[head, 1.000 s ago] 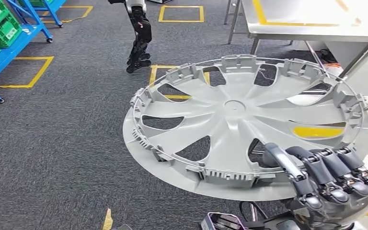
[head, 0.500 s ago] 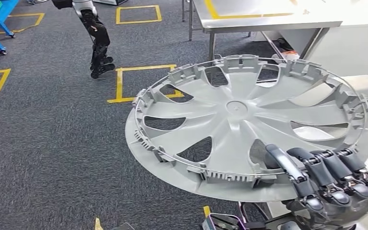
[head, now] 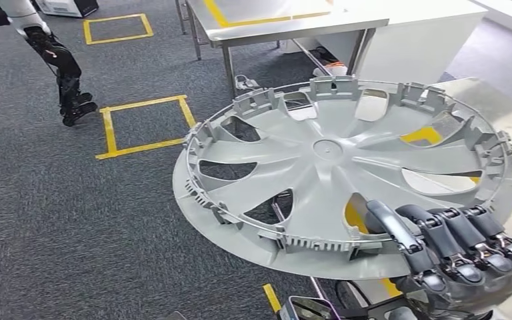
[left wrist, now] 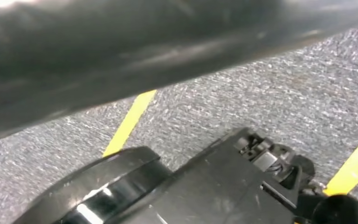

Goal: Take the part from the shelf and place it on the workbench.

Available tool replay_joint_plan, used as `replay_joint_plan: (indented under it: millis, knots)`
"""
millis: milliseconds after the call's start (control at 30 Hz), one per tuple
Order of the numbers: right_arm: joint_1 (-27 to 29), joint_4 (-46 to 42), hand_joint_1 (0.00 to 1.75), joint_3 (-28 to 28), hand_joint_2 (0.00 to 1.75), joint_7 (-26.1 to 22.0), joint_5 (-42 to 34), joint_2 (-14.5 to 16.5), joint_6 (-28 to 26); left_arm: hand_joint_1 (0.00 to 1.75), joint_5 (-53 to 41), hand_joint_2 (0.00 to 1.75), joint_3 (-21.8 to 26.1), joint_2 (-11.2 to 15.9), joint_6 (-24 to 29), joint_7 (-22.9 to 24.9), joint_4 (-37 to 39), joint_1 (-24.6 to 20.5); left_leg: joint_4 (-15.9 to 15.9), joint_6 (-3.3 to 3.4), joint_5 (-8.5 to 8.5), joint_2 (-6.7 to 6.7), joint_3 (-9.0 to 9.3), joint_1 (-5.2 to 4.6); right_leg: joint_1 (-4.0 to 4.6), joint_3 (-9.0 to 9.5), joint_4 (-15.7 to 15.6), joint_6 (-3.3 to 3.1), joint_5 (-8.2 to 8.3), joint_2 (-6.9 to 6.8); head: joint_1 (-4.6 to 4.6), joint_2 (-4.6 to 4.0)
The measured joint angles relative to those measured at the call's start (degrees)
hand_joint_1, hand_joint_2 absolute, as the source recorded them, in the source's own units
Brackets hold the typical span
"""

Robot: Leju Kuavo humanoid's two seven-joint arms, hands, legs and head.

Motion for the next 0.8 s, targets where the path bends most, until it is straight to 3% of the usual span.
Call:
replay_joint_plan:
  millis: [67,133,200,233,267,333,400,433,500,533,600,667,700,733,767,800]
  knots:
    - [-0.02,-0.01,1.75,-0.04,1.75,-0.1,-0.02,0.0,0.0,0.0,-0.04,0.0,0.02,-0.15,-0.01,-0.08,-0.02,-0.19,-0.86,0.61,0.4,1.37,0.33,0.08,0.12,-1.02,1.36,0.58,-0.95,-2.3,0.16,0.0]
    - [-0.04,0.0,1.75,-0.07,1.75,-0.19,-0.06,0.0,0.0,0.0,-0.11,0.0,0.03,-0.26,-0.02,-0.12,-0.03,-0.16,-1.33,1.04,0.55,2.98,0.56,0.03,0.25,-3.86,6.98,1.03,-4.16,-6.12,0.36,0.0]
    - [-0.03,0.04,1.75,-0.07,1.75,-0.29,-0.08,0.0,0.0,0.0,-0.19,0.0,0.04,-0.24,-0.03,-0.13,-0.03,0.06,-1.32,1.15,0.44,4.78,0.53,-0.07,0.02,-7.43,14.18,1.53,-7.24,-7.51,0.42,0.0]
    - [-0.02,0.07,1.75,-0.09,1.75,-0.33,-0.07,0.0,0.0,0.0,-0.25,0.0,0.04,-0.22,-0.04,-0.12,-0.03,0.11,-1.3,1.11,0.36,5.68,0.53,-0.07,-0.13,-8.2,15.78,1.74,-7.44,-7.75,0.41,0.0]
    - [-0.02,0.1,1.75,-0.12,1.75,-0.38,-0.07,0.0,0.0,0.0,-0.34,0.0,0.05,-0.22,-0.06,-0.12,-0.03,0.1,-1.26,1.01,0.27,6.51,0.56,-0.05,-0.28,-7.81,15.14,1.93,-6.58,-8.03,0.43,0.0]
    - [-0.01,0.14,1.75,-0.17,1.75,-0.43,-0.06,0.0,0.0,0.0,-0.54,0.0,0.05,-0.25,-0.14,-0.12,-0.03,0.03,-1.05,0.58,-0.06,7.92,0.76,-0.03,-0.46,-3.92,8.13,2.14,-3.1,-9.79,0.44,0.0]
    - [-0.03,0.17,1.75,-0.18,1.75,-0.49,-0.08,0.0,0.0,0.0,-0.66,0.0,0.05,-0.25,-0.2,-0.13,-0.03,-0.01,-0.62,-0.08,-0.58,9.06,0.93,-0.3,-0.29,-0.14,1.74,1.71,-1.19,-11.77,0.38,0.0]
    - [-0.03,0.2,1.75,-0.18,1.75,-0.5,-0.09,0.0,0.0,0.0,-0.69,0.0,0.05,-0.25,-0.24,-0.13,-0.03,-0.04,-0.46,-0.36,-0.77,9.57,1.03,-0.46,-0.17,0.62,0.45,1.32,-1.05,-12.17,0.32,0.0]
    - [-0.03,0.22,1.75,-0.19,1.75,-0.5,-0.08,0.0,0.0,0.0,-0.8,0.0,0.05,-0.27,-0.34,-0.15,-0.04,-0.19,-0.4,-0.84,-0.97,10.65,1.31,-0.5,-0.04,0.58,0.38,0.42,-1.11,-11.0,0.25,0.0]
    - [-0.02,0.21,1.75,-0.2,1.75,-0.5,-0.05,0.01,0.0,0.0,-0.86,0.0,0.05,-0.31,-0.39,-0.15,-0.05,-0.32,-0.2,-1.13,-1.3,10.52,1.43,-0.37,-0.08,0.57,0.32,0.09,-1.03,-10.36,0.23,0.0]
    - [-0.02,0.2,1.75,-0.2,1.75,-0.46,-0.05,0.04,0.0,0.0,-1.03,0.0,0.08,-0.34,-0.44,-0.19,-0.07,-0.52,2.79,-1.65,-3.48,8.13,0.41,-0.05,-0.25,0.68,0.15,-0.6,-0.84,-9.1,0.07,0.0]
    - [-0.03,0.21,1.75,-0.2,1.75,-0.43,-0.05,0.07,0.0,0.0,-1.25,0.0,0.23,-0.31,-0.5,-0.21,-0.07,-0.37,10.29,-1.79,-7.18,5.12,-2.99,0.1,-0.22,0.71,0.12,-1.07,-0.76,-7.69,-0.12,0.0]
    - [-0.03,0.22,1.75,-0.2,1.75,-0.44,-0.04,0.07,0.0,0.0,-1.36,0.0,0.32,-0.28,-0.52,-0.21,-0.07,-0.2,14.1,-1.75,-8.49,4.51,-4.92,0.09,-0.14,0.72,0.13,-1.21,-0.74,-6.85,-0.14,0.0]
    - [-0.03,0.23,1.75,-0.2,1.75,-0.44,-0.03,0.07,0.0,0.0,-1.42,0.0,0.39,-0.26,-0.54,-0.21,-0.07,-0.04,16.46,-1.65,-8.81,4.23,-6.28,0.07,-0.03,0.75,0.14,-1.27,-0.73,-5.98,-0.14,0.0]
    - [-0.03,0.25,1.75,-0.21,1.75,-0.44,-0.03,0.07,0.0,0.0,-1.47,0.0,0.43,-0.23,-0.55,-0.21,-0.07,0.04,16.75,-1.45,-8.01,4.04,-6.75,0.03,0.05,0.8,0.16,-1.28,-0.72,-5.11,-0.14,0.0]
    - [-0.03,0.25,1.75,-0.21,1.75,-0.44,-0.03,0.07,0.0,0.0,-1.51,0.0,0.49,-0.2,-0.55,-0.22,-0.07,0.05,14.81,-1.16,-6.18,3.73,-6.2,-0.01,0.11,0.89,0.16,-1.29,-0.72,-4.25,-0.13,0.0]
